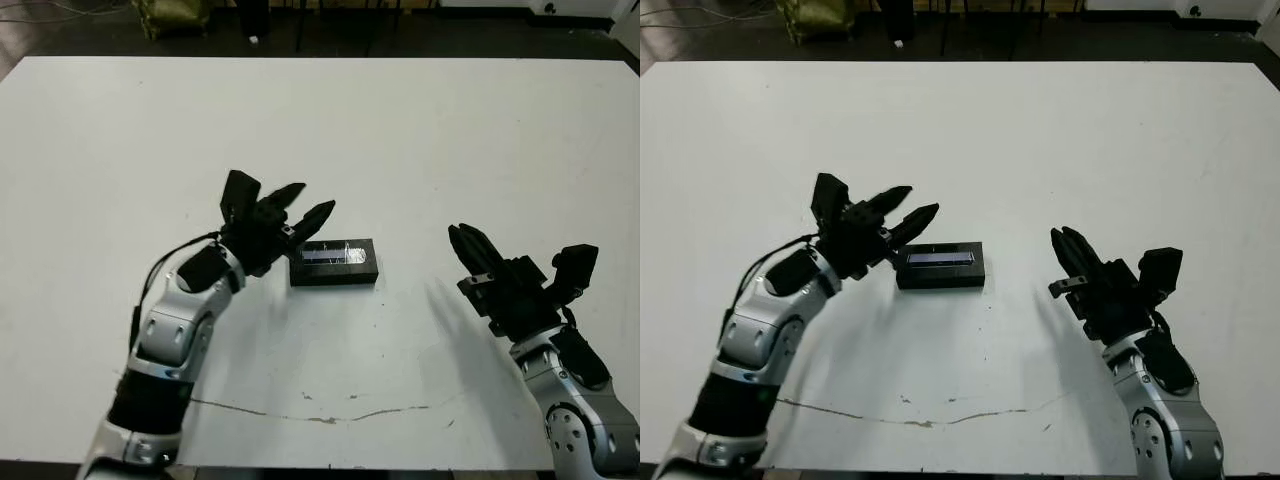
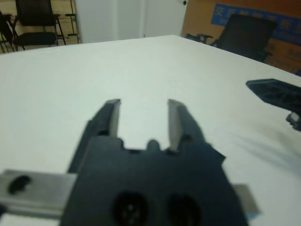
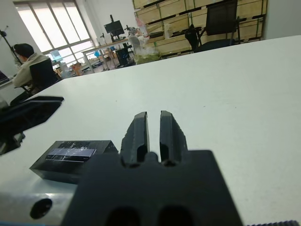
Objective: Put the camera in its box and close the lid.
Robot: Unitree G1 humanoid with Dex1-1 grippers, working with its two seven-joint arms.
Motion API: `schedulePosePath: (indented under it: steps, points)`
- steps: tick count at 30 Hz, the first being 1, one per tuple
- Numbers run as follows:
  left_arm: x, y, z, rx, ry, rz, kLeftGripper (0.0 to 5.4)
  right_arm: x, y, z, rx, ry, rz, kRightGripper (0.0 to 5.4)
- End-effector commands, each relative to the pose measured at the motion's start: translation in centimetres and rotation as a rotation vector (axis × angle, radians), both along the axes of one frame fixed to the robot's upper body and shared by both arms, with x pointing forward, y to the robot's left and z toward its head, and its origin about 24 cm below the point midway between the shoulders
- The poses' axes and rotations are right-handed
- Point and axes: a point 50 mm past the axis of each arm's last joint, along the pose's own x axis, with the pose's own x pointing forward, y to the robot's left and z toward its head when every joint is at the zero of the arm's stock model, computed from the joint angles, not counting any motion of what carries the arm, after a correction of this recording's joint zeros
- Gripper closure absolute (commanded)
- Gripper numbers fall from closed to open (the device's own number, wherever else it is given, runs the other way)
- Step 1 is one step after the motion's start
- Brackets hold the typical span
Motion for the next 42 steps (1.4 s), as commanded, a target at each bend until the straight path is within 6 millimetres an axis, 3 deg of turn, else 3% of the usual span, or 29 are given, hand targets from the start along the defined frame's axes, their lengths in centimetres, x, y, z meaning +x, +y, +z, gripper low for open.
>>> schedulePosePath:
  steps: [1,5,15,30,34,42]
  points:
    - [-0.6,-0.5,-0.9,0.007,0.063,0.014,4.57,-0.2,-0.2,-0.8,-0.009,0.027,-0.003,5.40]
    - [-1.0,-1.4,-1.2,0.022,0.079,0.021,5.39,-0.2,-0.2,-0.9,0.010,0.033,-0.005,5.40]
    - [-1.5,-3.5,-3.2,0.012,0.384,0.082,5.39,-0.3,-0.2,-0.9,0.007,0.027,0.000,5.40]
    - [-2.0,-1.9,-6.3,0.033,0.571,0.167,5.39,-0.3,0.0,-1.0,0.014,0.036,-0.004,5.40]
    - [-2.6,-1.1,-5.5,0.037,0.498,0.153,5.39,-0.3,0.0,-1.0,0.012,0.031,0.002,5.40]
    - [-5.3,2.1,-1.0,-0.094,0.244,0.145,5.39,-0.3,-0.2,-1.1,0.031,0.014,0.024,5.40]
